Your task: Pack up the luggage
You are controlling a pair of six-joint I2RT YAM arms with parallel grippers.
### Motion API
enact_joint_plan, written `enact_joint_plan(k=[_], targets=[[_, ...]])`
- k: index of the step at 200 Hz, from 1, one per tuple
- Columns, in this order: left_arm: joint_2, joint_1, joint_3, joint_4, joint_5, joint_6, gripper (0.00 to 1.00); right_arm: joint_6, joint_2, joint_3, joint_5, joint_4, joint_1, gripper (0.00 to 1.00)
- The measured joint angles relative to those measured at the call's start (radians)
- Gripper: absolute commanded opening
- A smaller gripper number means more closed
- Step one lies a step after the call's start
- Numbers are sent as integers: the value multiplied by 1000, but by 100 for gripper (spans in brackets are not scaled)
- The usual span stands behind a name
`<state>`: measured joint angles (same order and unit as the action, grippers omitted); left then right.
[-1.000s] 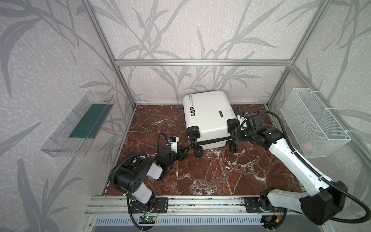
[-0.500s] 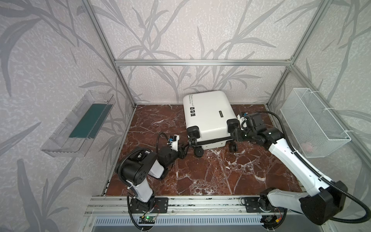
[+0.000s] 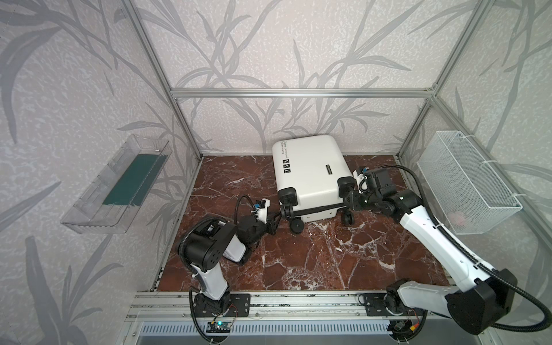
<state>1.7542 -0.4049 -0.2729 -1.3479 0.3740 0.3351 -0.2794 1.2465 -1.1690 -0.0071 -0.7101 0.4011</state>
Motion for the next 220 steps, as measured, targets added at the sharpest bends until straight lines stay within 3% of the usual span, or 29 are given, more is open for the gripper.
enact_joint_plan(k=[59,220], targets=[[4,0,-7,7,30,-1,0,0,0,4,-1,0,-2,0],[-78,-15,77,-11,35,166,0,-5,1,5,-9,2,-13,0]])
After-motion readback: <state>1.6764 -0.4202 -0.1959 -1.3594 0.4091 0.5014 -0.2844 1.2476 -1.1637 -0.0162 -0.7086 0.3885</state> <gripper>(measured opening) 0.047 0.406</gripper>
